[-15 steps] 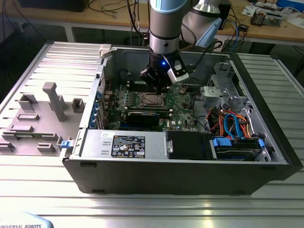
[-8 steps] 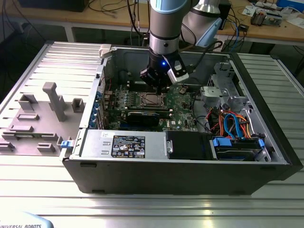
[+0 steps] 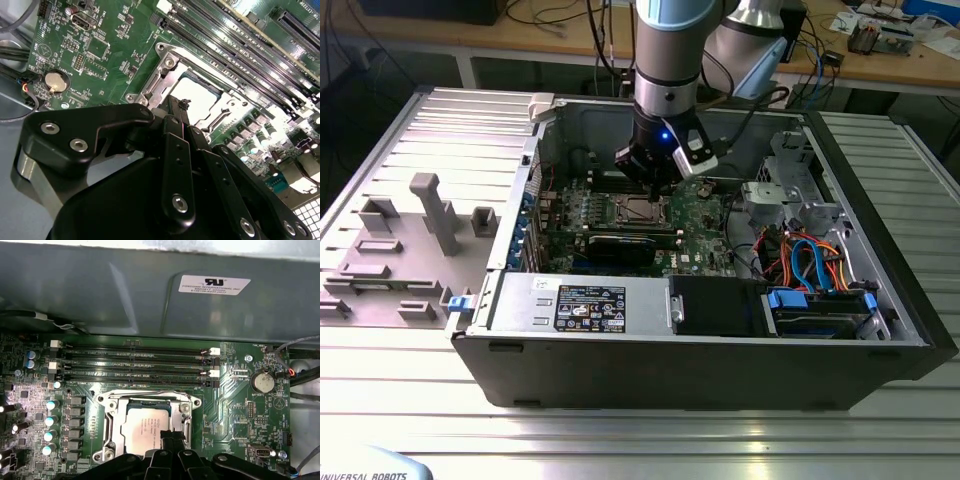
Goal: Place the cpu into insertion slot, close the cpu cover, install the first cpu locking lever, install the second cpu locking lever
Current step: 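Install the second cpu locking lever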
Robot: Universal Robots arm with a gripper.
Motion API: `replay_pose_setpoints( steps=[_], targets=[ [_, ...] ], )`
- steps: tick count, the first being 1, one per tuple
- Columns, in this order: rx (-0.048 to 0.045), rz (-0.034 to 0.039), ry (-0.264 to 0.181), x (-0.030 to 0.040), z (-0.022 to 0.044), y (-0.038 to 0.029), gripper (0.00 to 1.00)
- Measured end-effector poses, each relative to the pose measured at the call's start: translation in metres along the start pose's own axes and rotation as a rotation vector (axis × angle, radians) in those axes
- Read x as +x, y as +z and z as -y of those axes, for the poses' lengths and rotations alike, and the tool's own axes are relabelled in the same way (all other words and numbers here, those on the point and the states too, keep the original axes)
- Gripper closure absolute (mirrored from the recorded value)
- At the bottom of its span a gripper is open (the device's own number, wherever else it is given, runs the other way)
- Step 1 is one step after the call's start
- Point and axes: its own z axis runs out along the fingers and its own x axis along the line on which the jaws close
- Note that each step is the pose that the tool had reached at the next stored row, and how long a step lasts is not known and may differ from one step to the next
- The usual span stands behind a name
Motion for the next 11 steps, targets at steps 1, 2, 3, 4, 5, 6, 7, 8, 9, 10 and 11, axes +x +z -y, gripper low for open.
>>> replay_pose_setpoints(
  steps=[1, 2, 3, 4, 5, 6, 7, 8, 9, 10, 11],
  targets=[
    [0.0001, 0.0, 0.0, 0.0, 0.0007, -0.0001, 0.89],
    [0.0001, 0.0, 0.0, 0.0001, 0.0018, -0.0002, 0.89],
    [0.0001, 0.0, 0.0, 0.0001, 0.0029, -0.0003, 0.89],
    [0.0, 0.0, 0.0, 0.0002, 0.0035, -0.0003, 0.89],
    [0.0001, 0.0, 0.0, 0.0002, 0.0036, -0.0003, 0.89],
    [0.0001, 0.0, 0.0, 0.0002, 0.0042, -0.0004, 0.89],
    [0.0, 0.0, 0.0, 0.0002, 0.0044, -0.0004, 0.89],
    [0.0001, 0.0, 0.0, 0.0002, 0.0044, -0.0004, 0.89],
    [0.0001, 0.0, 0.0, 0.0002, 0.0045, -0.0004, 0.89],
    [0.0, 0.0, 0.0, 0.0002, 0.0044, -0.0004, 0.89],
    [0.0, 0.0, 0.0, 0.0002, 0.0045, -0.0004, 0.89]
  ],
)
